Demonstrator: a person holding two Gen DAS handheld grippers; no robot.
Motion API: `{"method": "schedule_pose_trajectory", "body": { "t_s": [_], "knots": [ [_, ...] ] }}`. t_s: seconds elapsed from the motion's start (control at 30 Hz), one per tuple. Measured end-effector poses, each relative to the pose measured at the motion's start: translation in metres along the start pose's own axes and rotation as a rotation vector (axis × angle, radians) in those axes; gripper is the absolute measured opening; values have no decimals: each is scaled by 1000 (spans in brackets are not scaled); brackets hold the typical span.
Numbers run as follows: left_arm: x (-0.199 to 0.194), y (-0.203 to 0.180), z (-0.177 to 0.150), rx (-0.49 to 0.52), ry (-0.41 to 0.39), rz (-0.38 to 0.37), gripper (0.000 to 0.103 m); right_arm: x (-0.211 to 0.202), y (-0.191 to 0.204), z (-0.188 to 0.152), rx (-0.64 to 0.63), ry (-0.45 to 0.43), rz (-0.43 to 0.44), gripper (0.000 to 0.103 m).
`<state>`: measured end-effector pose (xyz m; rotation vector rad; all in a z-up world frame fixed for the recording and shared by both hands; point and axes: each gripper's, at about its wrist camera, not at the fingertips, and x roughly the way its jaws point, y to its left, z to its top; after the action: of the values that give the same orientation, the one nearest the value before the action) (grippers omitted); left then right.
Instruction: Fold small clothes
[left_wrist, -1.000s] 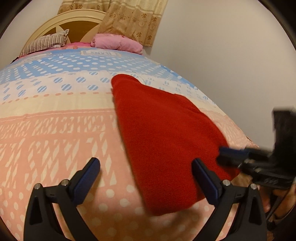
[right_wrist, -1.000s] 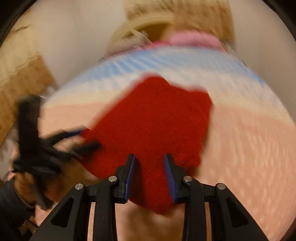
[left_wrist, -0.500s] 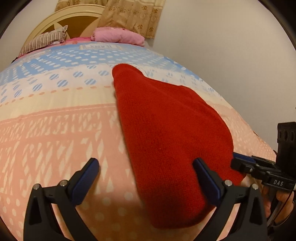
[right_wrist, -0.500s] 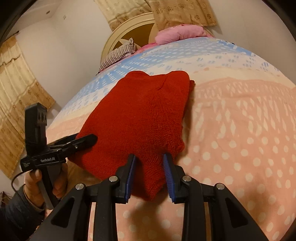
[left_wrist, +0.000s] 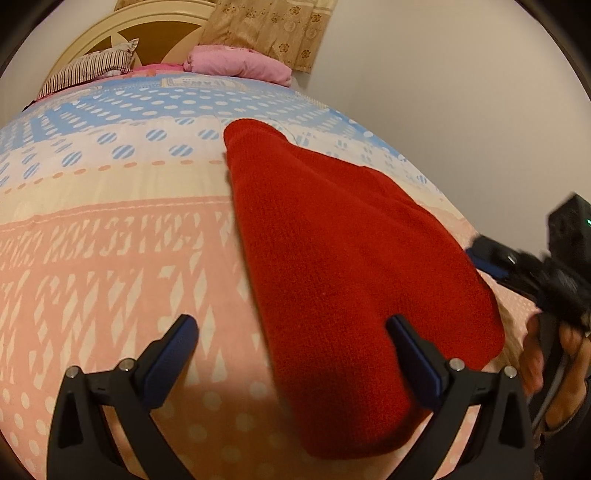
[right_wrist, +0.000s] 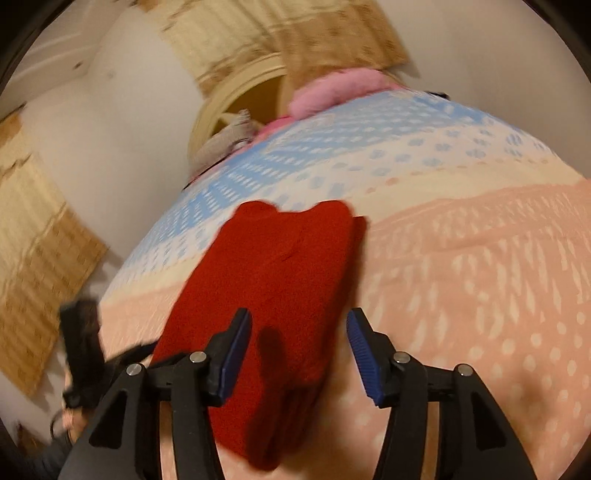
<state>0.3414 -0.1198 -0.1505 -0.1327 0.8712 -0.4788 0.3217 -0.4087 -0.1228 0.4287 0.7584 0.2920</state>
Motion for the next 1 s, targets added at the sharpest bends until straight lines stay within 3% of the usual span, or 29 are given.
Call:
{"method": "schedule_pose_trajectory", "body": {
  "t_s": [0.23,0.77,0.9,1.0],
  "knots": [
    [1,-1,0,-2,1,-4,103,44,-30,23,136,75,9,55],
    [4,-3,0,0,4,-35,103,95,-35,49,154,105,103,55],
    [3,-2,0,1,6,-80,94,102,-32,46,132,121,143,42],
    [2,-2,-1,4,9,-124,81,104,-34,45,144,125,165,35]
  ]
}}
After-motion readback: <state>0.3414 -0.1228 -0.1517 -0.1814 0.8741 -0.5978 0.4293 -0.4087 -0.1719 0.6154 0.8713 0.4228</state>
